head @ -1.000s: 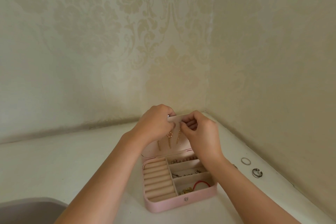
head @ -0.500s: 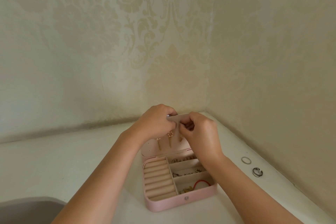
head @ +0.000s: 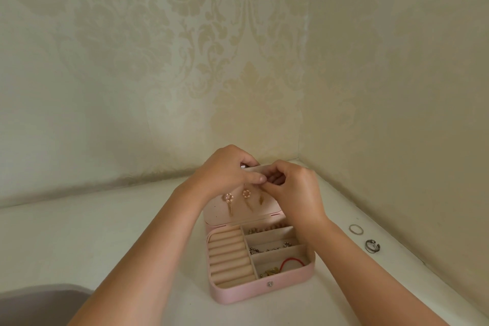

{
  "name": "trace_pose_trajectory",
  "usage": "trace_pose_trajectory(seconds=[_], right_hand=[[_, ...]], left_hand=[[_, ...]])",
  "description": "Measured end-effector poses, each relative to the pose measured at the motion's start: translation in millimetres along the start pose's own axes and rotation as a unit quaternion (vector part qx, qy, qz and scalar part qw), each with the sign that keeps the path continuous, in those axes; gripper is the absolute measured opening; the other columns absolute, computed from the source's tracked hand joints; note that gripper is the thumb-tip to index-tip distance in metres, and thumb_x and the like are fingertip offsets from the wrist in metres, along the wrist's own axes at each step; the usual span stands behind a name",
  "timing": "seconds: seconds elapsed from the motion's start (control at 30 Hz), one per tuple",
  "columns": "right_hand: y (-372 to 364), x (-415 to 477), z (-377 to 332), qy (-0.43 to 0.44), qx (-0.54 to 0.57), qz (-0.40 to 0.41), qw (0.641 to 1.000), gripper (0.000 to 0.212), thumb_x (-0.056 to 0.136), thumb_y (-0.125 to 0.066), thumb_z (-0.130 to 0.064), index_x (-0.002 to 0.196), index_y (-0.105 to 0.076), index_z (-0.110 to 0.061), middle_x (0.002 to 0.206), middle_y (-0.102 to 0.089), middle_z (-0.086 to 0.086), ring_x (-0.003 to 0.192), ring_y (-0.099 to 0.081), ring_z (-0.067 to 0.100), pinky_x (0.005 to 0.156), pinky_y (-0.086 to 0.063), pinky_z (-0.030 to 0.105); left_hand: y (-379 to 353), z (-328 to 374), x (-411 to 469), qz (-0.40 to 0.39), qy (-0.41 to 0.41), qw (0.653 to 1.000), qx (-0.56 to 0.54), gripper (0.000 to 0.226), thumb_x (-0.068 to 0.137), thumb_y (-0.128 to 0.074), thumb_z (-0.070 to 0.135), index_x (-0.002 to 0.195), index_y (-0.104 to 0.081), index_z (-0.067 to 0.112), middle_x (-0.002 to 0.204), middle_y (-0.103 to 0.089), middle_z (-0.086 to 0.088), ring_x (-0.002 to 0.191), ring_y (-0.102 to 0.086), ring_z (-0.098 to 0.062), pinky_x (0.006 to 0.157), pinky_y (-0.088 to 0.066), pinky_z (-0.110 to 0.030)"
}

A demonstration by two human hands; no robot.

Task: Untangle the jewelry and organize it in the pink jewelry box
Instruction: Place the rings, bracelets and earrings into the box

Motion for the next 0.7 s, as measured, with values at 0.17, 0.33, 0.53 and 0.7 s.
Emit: trace_pose_trajectory(seconds=[0.17, 0.33, 0.53, 0.7], right_hand=[[4, 5, -4, 0.037, -0.044, -0.057, 0.997, 0.01, 0.071, -0.078, -0.011, 0.077, -0.07, -0.012, 0.064, -0.064, -0.007, 0.059, -0.058, 0.009, 0.06, -0.05, 0.023], [31, 15, 18, -0.075, -0.152, -0.152, 0.974, 0.014, 0.068, -0.081, -0.017, 0.069, -0.067, -0.014, 0.058, -0.064, -0.003, 0.051, -0.057, 0.005, 0.051, -0.044, 0.019], [79, 3, 69, -0.271, -0.283, -0.243, 0.887, 0.017, 0.071, -0.08, -0.015, 0.082, -0.069, -0.008, 0.056, -0.065, 0.002, 0.048, -0.056, 0.011, 0.051, -0.042, 0.019], [79, -9, 82, -0.321, -0.289, -0.302, 0.849, 0.031, 0.07, -0.081, -0.014, 0.095, -0.067, -0.002, 0.064, -0.068, 0.007, 0.054, -0.058, 0.016, 0.047, -0.038, 0.018]], left_hand=[[0, 1, 2, 0.057, -0.006, 0.998, -0.003, 0.008, 0.076, -0.076, 0.026, 0.082, -0.077, 0.021, 0.045, -0.052, 0.017, 0.049, -0.047, 0.007, 0.048, -0.033, -0.01], [-2, -1, 1, 0.056, 0.005, 0.998, 0.003, 0.008, 0.08, -0.073, 0.027, 0.084, -0.075, 0.021, 0.055, -0.054, 0.013, 0.043, -0.046, 0.001, 0.043, -0.038, -0.02], [-4, 3, 3, 0.034, -0.011, 0.999, 0.019, 0.014, 0.081, -0.072, 0.025, 0.079, -0.071, 0.011, 0.072, -0.065, -0.011, 0.059, -0.05, -0.015, 0.06, -0.041, -0.028], [-3, 11, 6, -0.01, -0.009, 0.999, 0.049, 0.009, 0.078, -0.075, 0.02, 0.081, -0.071, 0.013, 0.085, -0.07, -0.009, 0.07, -0.06, -0.018, 0.063, -0.044, -0.026]])
Point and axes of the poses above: each hand's wrist, its own x-axis towards the middle knuckle, its own y-axis out of the back of the hand, z = x × y, the point moved 7 cm from there along x, towards the middle knuckle
